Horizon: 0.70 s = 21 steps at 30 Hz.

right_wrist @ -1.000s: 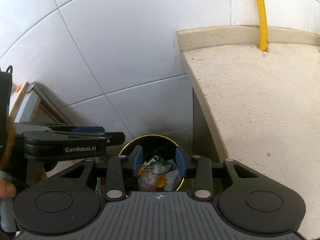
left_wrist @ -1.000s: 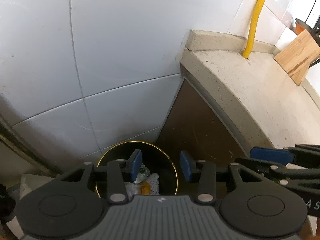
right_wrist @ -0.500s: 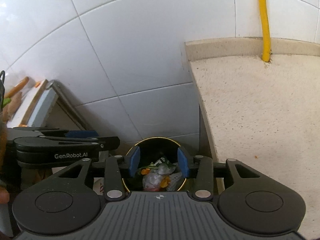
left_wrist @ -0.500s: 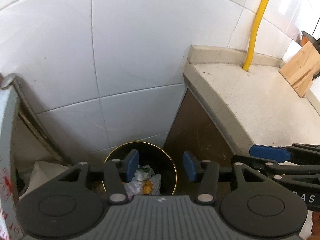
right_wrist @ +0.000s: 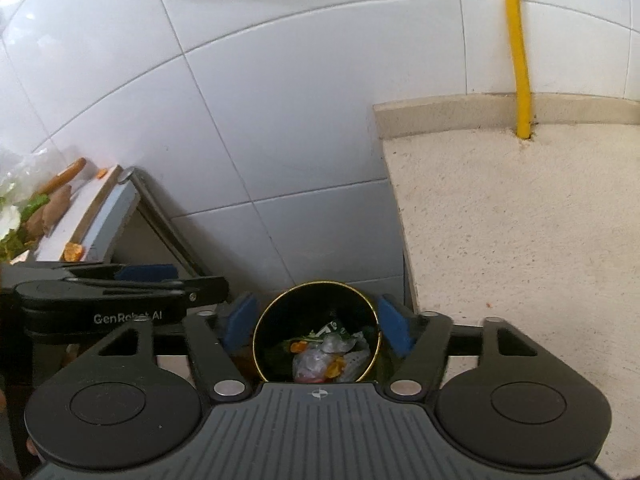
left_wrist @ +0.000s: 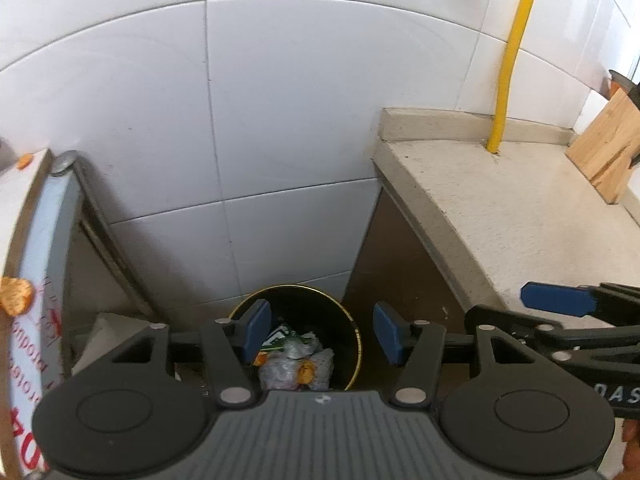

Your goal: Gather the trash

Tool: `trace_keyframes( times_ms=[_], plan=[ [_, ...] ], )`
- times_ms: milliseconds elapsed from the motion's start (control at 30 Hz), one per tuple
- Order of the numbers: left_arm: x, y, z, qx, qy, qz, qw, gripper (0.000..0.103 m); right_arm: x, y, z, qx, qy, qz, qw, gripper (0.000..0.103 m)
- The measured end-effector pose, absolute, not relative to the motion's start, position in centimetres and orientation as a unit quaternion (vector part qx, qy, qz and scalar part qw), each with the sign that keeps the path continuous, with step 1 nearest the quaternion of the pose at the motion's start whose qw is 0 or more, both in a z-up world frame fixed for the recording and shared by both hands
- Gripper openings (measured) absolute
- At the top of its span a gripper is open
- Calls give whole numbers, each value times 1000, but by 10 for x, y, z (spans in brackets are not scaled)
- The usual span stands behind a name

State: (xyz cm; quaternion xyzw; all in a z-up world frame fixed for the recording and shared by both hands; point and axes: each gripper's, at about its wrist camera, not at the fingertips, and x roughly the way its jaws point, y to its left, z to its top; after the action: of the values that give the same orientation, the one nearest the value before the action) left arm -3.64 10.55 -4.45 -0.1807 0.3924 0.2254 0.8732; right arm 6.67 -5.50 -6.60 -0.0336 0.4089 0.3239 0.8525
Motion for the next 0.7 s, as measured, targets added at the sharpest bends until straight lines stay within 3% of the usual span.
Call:
trace_keyframes(
  times_ms=[200, 700],
  plan=[
    [-46, 101, -41, -182, 392, 239, 870, 55, 59, -59, -57, -29, 398, 330, 855, 83],
    [-55, 85, -35, -171, 392, 258, 866, 55, 48, -69, -52, -28, 389, 317, 865, 88]
  ],
)
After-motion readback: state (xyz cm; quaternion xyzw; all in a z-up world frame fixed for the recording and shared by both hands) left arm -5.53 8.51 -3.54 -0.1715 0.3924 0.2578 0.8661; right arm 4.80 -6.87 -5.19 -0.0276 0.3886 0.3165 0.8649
